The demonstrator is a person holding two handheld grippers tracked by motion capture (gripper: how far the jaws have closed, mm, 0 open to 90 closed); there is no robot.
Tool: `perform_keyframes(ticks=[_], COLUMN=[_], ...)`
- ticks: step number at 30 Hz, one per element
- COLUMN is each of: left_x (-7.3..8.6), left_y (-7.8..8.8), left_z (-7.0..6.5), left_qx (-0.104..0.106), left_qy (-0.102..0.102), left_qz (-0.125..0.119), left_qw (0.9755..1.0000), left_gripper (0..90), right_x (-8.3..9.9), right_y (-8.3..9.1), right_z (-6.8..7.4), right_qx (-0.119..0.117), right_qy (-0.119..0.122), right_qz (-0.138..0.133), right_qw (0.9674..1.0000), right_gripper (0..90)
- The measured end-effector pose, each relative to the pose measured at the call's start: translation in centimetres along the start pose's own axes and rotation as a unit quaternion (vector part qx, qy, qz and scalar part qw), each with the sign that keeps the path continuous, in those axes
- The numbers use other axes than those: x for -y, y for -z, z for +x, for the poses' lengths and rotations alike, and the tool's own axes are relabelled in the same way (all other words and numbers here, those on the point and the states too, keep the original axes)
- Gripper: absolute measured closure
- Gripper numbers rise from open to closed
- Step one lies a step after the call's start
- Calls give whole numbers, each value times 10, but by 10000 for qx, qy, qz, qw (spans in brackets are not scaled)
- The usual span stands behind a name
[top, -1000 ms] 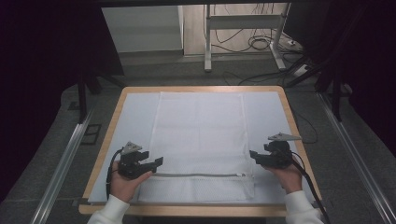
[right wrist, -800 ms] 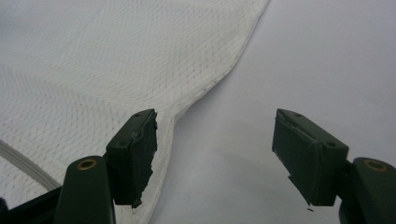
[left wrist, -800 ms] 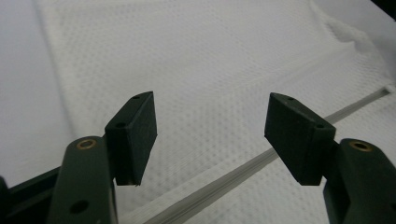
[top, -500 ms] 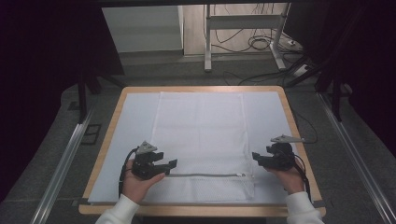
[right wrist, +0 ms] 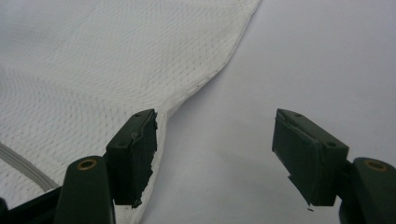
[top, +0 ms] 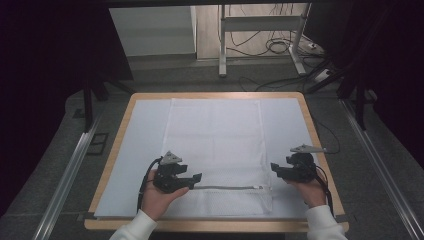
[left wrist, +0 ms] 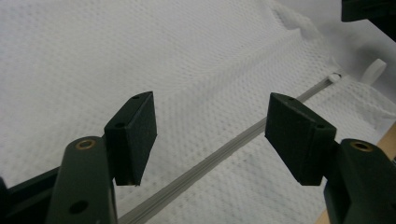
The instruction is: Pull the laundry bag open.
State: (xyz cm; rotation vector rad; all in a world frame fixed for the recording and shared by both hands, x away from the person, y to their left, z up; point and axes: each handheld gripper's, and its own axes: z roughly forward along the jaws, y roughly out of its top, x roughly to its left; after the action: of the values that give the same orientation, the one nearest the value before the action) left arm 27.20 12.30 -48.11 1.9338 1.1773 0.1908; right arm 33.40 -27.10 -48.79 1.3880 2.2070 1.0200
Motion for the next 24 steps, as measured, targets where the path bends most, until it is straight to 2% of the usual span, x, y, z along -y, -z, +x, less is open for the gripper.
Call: perform_keyframes(ticks=[11,16,24], left_x=[-10,-12,-12], left_y=[-14,-21,-27], left_z=[-18,-25,-30], left_qx=[273,326,378], left_qy=[1,-74,-68], left_qz=[62,144,189], left_qw=[9996,9993,9991], left_gripper=[335,339,337], right_x=[0,0,-1], right_y=[1,1,0], right_z=[0,0,1], right_qx=[17,4,-17], right_qy=[13,7,5], right_qz=[-26,-34,-34], right_qw=[10000,10000,10000], right_gripper=[304,305,302])
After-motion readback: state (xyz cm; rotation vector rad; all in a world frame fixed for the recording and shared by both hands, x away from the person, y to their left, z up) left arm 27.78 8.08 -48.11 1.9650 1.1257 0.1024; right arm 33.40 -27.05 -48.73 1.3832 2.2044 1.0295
